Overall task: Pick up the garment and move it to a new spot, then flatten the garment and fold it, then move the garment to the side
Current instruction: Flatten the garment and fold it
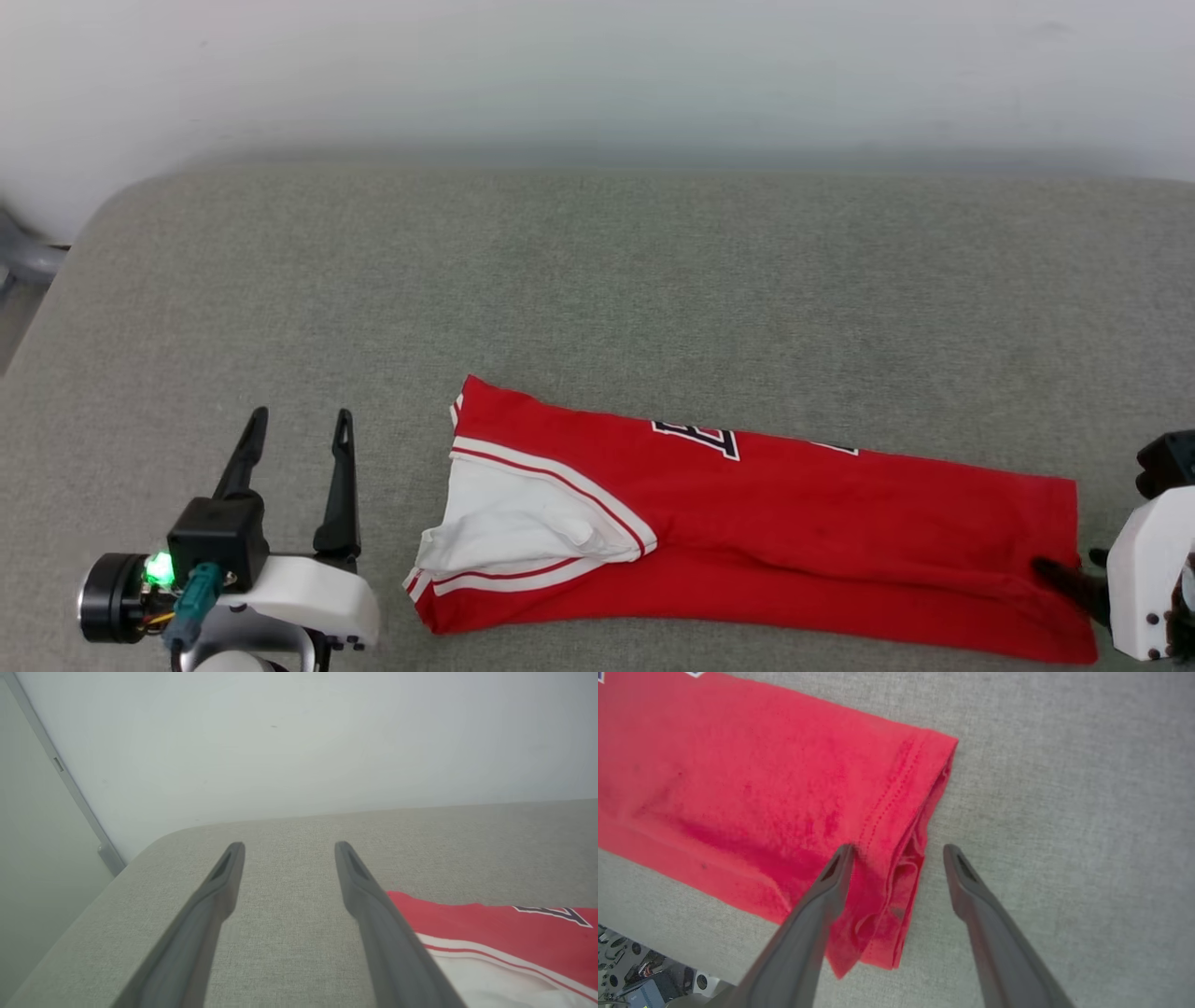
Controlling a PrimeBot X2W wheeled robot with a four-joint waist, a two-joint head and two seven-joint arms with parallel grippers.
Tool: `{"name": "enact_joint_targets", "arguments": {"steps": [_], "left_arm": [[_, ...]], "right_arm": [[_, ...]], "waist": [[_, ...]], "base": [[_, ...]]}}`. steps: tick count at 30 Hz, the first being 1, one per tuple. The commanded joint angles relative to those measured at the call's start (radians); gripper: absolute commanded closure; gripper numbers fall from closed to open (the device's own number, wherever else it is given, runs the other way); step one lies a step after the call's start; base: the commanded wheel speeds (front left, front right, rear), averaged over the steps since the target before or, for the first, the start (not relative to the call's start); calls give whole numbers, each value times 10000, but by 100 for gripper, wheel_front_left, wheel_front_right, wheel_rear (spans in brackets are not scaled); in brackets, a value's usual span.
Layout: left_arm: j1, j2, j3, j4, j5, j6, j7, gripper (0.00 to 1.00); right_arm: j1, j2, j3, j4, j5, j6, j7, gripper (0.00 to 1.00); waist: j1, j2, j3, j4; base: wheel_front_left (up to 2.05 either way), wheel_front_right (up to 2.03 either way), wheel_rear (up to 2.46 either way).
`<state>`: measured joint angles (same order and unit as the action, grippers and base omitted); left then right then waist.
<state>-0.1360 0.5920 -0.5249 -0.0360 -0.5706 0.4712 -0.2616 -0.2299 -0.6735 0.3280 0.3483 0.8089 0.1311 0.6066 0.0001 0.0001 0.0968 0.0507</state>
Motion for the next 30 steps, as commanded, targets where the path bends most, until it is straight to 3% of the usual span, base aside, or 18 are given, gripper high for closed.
{"name": "enact_joint_targets", "arguments": {"steps": [1, 6, 11, 17, 18, 19, 20, 30], "left_arm": [[174, -180, 168, -28, 193, -125, -44, 0], [500, -893, 737, 27, 979, -714, -43, 0], [801, -1610, 1270, 137, 1648, -1113, -34, 0], [1009, -2443, 1808, 460, 2644, -1550, -36, 0], [1052, -2562, 1923, 477, 2814, -1616, -35, 0], [1120, -2685, 2033, 514, 2963, -1699, -35, 0], [1155, -2801, 2151, 469, 3178, -1728, -35, 0], [1784, -3554, 3108, 346, 4307, -2256, -35, 0]], "right_arm": [[-137, 128, 26, 231, -9, -9, -41, 0], [-164, 610, 296, 989, 296, -7, -228, 0], [-212, 1181, 851, 978, 854, 17, -706, 0], [-385, 1180, 1537, 958, 1111, 53, -1324, 0], [-410, 1125, 1618, 977, 1091, 53, -1461, 16], [-446, 1044, 1656, 1024, 1076, 53, -1622, 74], [-459, 973, 1702, 1078, 1121, 51, -1752, 100], [-333, -110, 1533, 1660, 1654, -15, -2710, 100]], "waist": [[-1, -1, 115, 129], [-1, -1, 406, 396], [-1, -1, 570, 508], [-1, -1, 572, 517], [-1, -1, 556, 517], [-1, -1, 531, 516], [-1, -1, 493, 513], [-1, -1, 6, 342]], "base": [[0, 0, 0], [0, 0, 0], [0, 0, 0], [0, 0, 0], [0, 0, 0], [0, 0, 0], [0, 0, 0], [0, 0, 0]]}}
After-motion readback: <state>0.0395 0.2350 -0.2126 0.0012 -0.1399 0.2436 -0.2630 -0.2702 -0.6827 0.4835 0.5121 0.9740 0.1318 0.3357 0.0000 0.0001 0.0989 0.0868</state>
